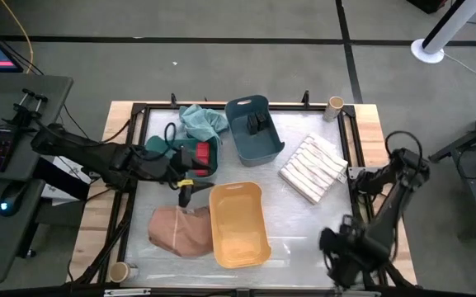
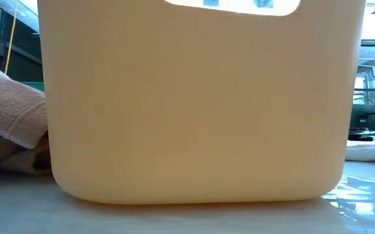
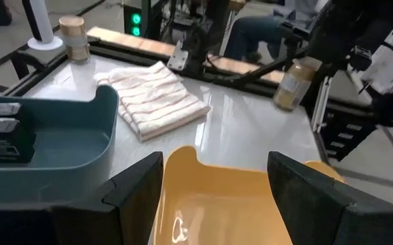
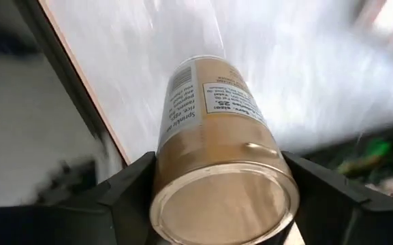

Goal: Sort spices by type
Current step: Put the bottom right gold seasoning bottle into the orange bin

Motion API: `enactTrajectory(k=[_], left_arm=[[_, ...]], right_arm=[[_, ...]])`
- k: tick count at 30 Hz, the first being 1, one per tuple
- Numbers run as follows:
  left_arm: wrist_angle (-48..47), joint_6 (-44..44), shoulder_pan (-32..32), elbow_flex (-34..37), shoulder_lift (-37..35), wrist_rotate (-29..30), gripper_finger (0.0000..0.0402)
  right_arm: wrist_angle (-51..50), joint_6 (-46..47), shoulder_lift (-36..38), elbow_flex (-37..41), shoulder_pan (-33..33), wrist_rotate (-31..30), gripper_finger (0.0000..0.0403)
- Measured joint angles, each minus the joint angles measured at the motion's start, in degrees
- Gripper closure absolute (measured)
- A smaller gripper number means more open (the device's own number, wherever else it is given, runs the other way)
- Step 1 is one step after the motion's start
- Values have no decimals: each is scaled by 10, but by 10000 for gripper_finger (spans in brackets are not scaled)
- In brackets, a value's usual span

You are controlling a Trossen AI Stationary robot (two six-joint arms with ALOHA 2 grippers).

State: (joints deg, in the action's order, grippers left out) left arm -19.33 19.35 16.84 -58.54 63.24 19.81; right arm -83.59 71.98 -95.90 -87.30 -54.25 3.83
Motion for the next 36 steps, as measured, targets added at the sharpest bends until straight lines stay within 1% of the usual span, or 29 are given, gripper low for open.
enactTrajectory(k=[2,6,8,10,12,14,18,22,25,31,36], left_arm=[[0,2,0,0,-13,0,154],[-8,15,0,0,-30,19,154],[-30,19,3,0,-30,19,154],[-70,44,10,0,-26,19,154],[-123,79,22,0,-18,18,154],[-185,118,37,0,-6,17,154],[-260,185,70,0,26,16,154],[-266,212,96,1,59,16,154],[-262,218,105,1,82,19,154],[-262,239,107,1,116,19,154],[-261,241,107,1,128,18,154]], right_arm=[[-11,-27,0,-46,40,-44,129],[-4,-111,-2,-141,138,-161,129],[5,-181,-13,-185,192,-192,129],[13,-257,-34,-223,246,-202,129],[12,-326,-64,-260,295,-194,129],[9,-382,-99,-294,338,-161,129],[-9,-448,-185,-357,397,-99,129],[-58,-465,-263,-414,429,-29,129],[-63,-465,-302,-433,440,-5,129],[-66,-459,-342,-439,446,7,129],[-62,-444,-365,-439,446,7,129]])
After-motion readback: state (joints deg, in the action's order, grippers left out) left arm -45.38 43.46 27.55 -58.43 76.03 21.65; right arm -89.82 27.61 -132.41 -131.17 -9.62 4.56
